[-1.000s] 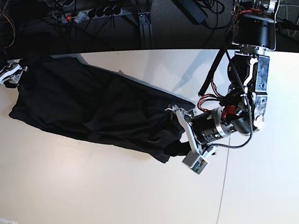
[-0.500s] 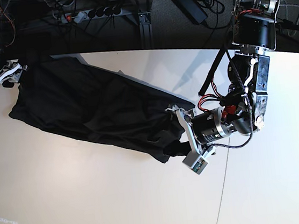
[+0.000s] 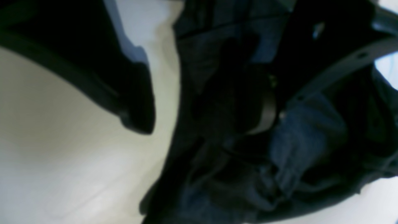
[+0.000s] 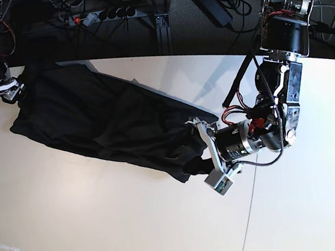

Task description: Fold the T-shirt properly

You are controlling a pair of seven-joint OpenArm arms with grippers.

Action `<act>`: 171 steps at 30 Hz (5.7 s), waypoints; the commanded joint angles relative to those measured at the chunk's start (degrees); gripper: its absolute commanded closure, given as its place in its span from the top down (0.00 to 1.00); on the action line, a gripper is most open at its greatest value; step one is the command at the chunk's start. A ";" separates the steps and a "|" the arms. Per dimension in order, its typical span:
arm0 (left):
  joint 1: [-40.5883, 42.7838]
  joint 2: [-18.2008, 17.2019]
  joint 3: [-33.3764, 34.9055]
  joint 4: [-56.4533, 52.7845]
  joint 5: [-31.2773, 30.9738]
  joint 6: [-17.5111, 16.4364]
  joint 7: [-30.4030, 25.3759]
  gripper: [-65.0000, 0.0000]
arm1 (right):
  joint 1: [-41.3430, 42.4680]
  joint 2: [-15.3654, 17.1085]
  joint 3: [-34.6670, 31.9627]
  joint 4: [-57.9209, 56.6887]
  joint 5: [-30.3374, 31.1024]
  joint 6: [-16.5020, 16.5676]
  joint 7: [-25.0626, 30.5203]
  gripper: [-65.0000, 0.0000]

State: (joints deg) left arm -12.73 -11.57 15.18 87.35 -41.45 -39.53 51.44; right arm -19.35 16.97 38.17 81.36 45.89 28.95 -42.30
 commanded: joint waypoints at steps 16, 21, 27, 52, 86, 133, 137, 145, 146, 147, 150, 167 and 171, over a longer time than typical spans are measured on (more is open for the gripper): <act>-1.38 -0.07 -0.20 0.92 -1.11 -0.47 -0.96 0.62 | -0.50 -3.67 -5.51 -0.15 -0.48 1.46 -5.68 0.52; -1.36 -0.07 -0.20 0.92 -1.11 -0.47 -0.31 0.62 | -0.48 -3.65 -5.57 -0.13 -2.95 1.46 -2.56 0.30; -1.38 -0.07 -0.20 0.92 -1.16 -0.47 0.07 0.62 | -0.48 -2.75 -5.57 -0.15 -4.02 1.49 2.25 0.00; 12.96 -5.38 -0.20 -2.10 0.22 -0.47 -0.44 0.27 | 18.99 26.88 -14.82 9.42 0.61 2.40 -4.68 0.00; 17.99 8.70 -0.15 -9.46 4.04 -0.47 -0.66 0.27 | 18.84 15.17 -49.66 26.23 -9.44 2.16 -3.76 0.36; 17.68 2.84 -13.92 -8.98 -16.61 -0.47 6.45 0.00 | 21.90 21.64 -52.85 23.67 -20.59 2.29 -2.56 0.00; 17.70 2.84 -13.92 -8.98 -16.61 -0.47 7.08 0.00 | 26.82 16.72 -57.05 19.63 -25.49 2.12 0.00 0.00; 17.68 2.84 -13.92 -8.98 -16.61 -0.47 7.74 0.00 | 36.13 8.35 -57.59 16.74 -26.77 2.12 0.74 0.00; 17.68 2.82 -13.92 -8.98 -16.61 -0.47 7.74 0.00 | 37.07 7.63 -57.59 16.55 -26.69 2.12 0.85 0.00; 17.70 2.82 -13.92 -8.98 -16.61 -0.47 7.74 0.00 | 37.97 6.88 -57.59 16.26 -26.38 2.12 0.96 0.00; 17.66 2.84 -13.92 -8.92 -16.63 -0.47 7.72 0.00 | 39.87 5.35 -57.59 15.37 -26.45 2.12 0.94 0.00; 19.56 5.90 9.07 12.94 -4.92 -0.47 4.39 0.00 | 51.12 7.26 -56.74 -7.91 -33.24 1.79 6.51 0.00; 19.17 10.34 14.16 12.24 5.29 -0.47 -0.46 0.00 | 54.64 5.81 -56.98 -13.16 -33.27 1.92 6.49 0.00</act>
State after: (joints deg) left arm 7.07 -1.48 29.56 98.91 -35.09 -39.68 51.92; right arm 33.28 22.63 -19.14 67.33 12.36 29.10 -37.10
